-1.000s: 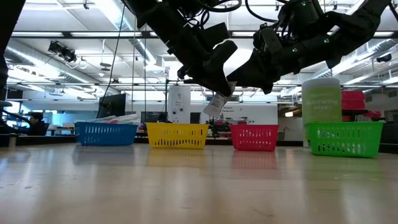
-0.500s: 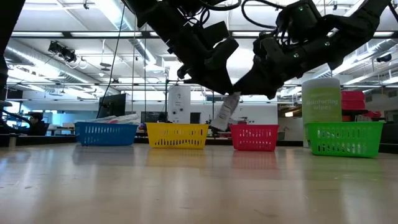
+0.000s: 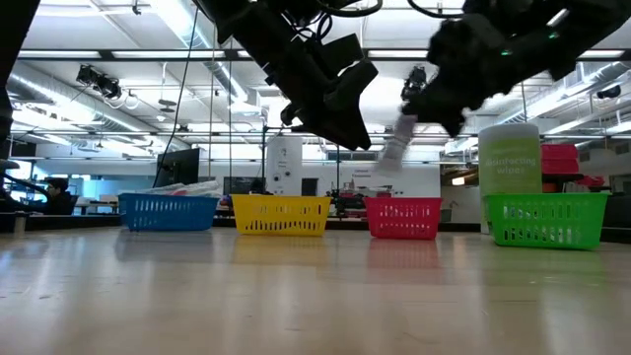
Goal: Pick & Place Travel size toiletries
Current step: Put the white toothpaste into the green bin, then return to Home Position
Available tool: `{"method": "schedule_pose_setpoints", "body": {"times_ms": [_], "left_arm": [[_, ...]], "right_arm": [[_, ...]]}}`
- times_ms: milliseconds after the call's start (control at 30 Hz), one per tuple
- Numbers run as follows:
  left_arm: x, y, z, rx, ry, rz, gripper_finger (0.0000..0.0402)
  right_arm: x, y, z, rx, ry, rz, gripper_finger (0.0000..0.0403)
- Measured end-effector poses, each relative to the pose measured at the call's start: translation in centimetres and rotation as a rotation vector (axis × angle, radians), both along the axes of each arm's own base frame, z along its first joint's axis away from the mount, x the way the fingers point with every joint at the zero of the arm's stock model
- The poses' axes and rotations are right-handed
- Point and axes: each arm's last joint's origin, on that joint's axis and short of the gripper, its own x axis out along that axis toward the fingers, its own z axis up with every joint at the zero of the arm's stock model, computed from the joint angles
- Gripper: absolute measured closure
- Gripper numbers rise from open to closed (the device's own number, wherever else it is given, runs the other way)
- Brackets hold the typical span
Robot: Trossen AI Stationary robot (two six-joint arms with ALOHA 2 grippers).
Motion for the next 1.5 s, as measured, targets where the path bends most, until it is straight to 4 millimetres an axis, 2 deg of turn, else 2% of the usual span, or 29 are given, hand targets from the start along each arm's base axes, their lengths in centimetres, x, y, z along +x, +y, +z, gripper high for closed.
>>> {"method": "schedule_pose_setpoints", "body": {"times_ms": [133,300,500,633,733,833,1067,1200,1333,1500], "left_arm": [[0.0,0.0,0.0,0.000,0.004,0.000,0.0248],[0.0,0.0,0.0,0.000,0.003,0.000,0.0248],[0.0,0.0,0.0,0.011,0.006,0.001,0.0248],[0.0,0.2,0.0,0.012,0.005,0.009,0.0248],[0.0,0.4,0.0,0.009,0.005,0.012,0.0248],[0.0,0.7,0.0,0.009,0.004,0.018,0.0248],[0.0,1.0,0.0,0.008,0.004,0.027,0.0248],[0.0,1.0,0.0,0.007,0.004,0.024,0.0248],[0.0,0.9,0.0,0.001,0.011,-0.001,0.0248],[-0.6,0.8,-0.3,0.055,0.107,-0.014,0.0248]], "right_arm": [[-2.5,0.4,0.5,0.043,0.116,-0.007,0.0328],[-5.7,0.5,1.3,0.077,0.232,-0.097,0.0327],[-8.2,0.5,3.1,0.076,0.265,-0.171,0.0327],[-9.6,0.7,2.5,0.112,0.376,-0.147,0.0325],[-10.6,0.6,1.6,0.166,0.512,-0.280,0.0325],[-11.0,0.5,0.5,0.184,0.550,-0.385,0.0324],[-10.3,0.7,-0.9,0.237,0.490,-0.310,0.0321],[-10.3,0.6,-1.1,0.200,0.494,-0.291,0.0300],[-10.2,0.6,-0.8,0.162,0.486,-0.273,0.0271],[-9.7,0.6,1.7,0.136,0.385,-0.241,0.0253]]}}
